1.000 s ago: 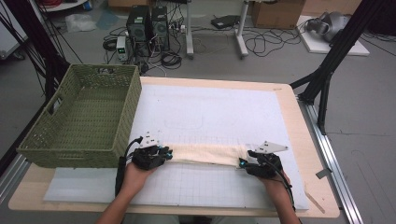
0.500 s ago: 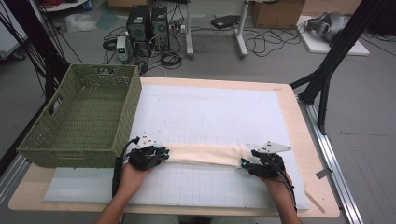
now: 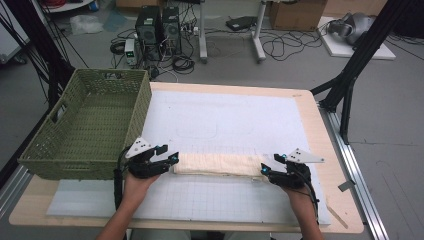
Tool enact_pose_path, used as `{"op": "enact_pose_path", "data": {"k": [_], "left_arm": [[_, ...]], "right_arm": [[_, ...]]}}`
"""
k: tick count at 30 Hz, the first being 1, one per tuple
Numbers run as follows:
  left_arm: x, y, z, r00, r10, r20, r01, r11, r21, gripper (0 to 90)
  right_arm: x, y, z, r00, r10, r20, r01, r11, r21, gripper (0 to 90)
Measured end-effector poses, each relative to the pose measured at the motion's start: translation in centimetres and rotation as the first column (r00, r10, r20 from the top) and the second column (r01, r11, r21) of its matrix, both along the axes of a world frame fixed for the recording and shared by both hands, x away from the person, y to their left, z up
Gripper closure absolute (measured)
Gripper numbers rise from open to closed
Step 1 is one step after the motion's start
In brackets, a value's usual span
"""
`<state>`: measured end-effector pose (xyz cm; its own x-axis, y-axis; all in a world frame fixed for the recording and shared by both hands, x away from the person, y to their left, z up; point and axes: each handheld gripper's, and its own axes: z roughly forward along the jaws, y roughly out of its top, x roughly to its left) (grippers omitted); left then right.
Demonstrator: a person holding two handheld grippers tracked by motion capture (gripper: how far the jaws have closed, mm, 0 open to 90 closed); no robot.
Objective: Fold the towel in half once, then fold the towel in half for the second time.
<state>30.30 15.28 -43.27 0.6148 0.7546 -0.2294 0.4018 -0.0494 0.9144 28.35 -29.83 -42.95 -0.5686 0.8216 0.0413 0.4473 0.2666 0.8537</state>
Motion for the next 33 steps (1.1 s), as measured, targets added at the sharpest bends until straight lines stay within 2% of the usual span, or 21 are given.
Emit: {"op": "enact_pose_path", "data": {"k": [7,25,33], "left_arm": [[0.05,0.19,-0.04,0.9999,0.012,-0.004,-0.012,0.9999,0.005,41.0],[0.13,0.17,-0.27,0.9996,0.022,-0.018,-0.022,0.9995,0.025,41.6],[0.27,-0.24,-0.63,0.9992,0.024,-0.033,-0.022,0.9980,0.060,42.0]], "right_arm": [[-0.09,-0.55,0.02,0.9998,-0.021,-0.002,0.021,0.9998,-0.002,33.9],[0.04,-0.13,-0.23,0.9999,-0.010,-0.014,0.010,0.9999,-0.013,33.7],[0.20,0.11,-0.35,0.9999,0.002,-0.010,-0.002,0.9996,-0.028,33.7]]}}
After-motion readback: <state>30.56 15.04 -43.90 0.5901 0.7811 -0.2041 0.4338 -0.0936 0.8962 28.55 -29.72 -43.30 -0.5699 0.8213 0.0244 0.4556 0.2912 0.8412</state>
